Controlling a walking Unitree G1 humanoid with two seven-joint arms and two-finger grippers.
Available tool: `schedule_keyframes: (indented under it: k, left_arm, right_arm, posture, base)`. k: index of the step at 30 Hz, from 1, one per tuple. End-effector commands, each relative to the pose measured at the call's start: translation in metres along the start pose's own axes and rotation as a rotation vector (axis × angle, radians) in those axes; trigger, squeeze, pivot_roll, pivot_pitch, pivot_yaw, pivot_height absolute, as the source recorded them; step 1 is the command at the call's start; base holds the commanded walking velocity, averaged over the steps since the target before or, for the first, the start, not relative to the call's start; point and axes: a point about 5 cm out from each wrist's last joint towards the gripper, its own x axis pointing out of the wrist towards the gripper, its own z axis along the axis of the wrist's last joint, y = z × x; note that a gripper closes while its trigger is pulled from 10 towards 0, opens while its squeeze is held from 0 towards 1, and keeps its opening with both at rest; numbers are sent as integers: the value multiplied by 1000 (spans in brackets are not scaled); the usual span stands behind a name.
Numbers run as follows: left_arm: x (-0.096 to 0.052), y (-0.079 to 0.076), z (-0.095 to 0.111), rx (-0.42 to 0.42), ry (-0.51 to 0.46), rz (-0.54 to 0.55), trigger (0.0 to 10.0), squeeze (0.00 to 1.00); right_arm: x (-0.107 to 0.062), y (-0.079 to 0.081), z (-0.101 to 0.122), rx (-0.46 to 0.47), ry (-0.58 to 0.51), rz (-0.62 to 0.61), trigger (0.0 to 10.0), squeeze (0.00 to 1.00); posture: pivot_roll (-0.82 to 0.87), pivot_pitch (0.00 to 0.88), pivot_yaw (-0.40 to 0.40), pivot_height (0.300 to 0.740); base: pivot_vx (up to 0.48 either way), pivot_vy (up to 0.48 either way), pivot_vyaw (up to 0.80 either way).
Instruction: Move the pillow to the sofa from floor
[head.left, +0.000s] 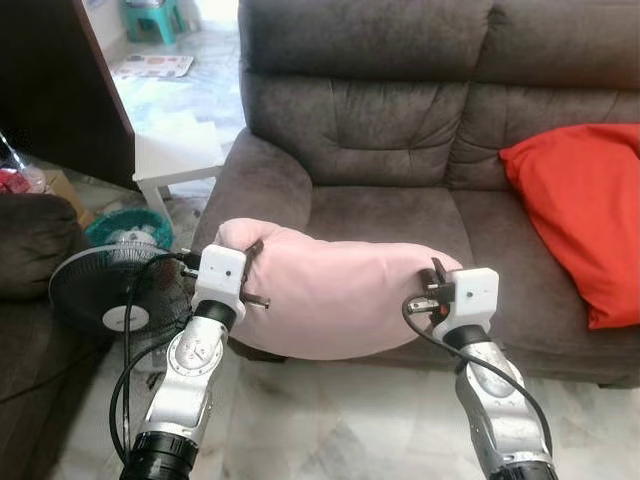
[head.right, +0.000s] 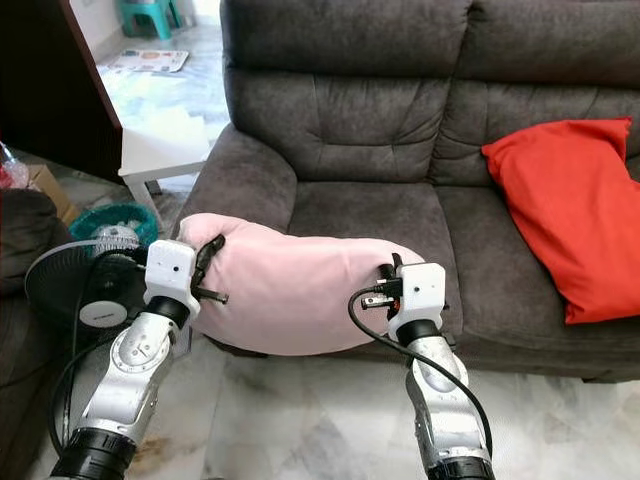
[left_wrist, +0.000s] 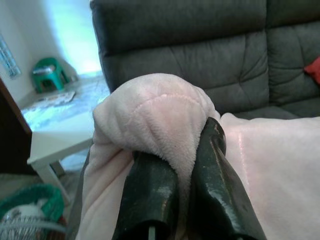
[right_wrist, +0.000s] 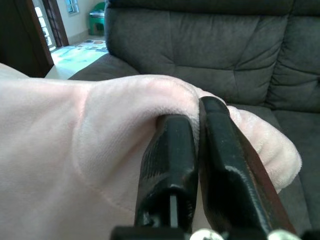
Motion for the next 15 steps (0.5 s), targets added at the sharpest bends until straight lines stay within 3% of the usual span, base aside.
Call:
schedule_keyframes:
  k: [1,4,9,15]
  left_arm:
    - [9,2,25,33,-106,-2,10000,0]
    - [12,4,31,39,-125,3,10000,0]
    - [13,5,34,41,-135,7,10000,0]
    - [13,4,35,42,-138,7,10000,0]
  right_arm:
    - [9,6,31,-10,-130,26,10000,0]
    - [12,8,41,-11,-173,37,10000,0]
    - [12,10,45,-8,-189,44,10000,0]
    - [12,8,45,20,-186,34,10000,0]
  posture:
    - [140,16,-42,740]
    - [140,18,-42,740]
    - [142,18,-44,740]
    - [144,22,-45,740]
  base:
    - [281,0,0]
    - [281,0,146]
    - [283,0,731]
    - [280,0,0]
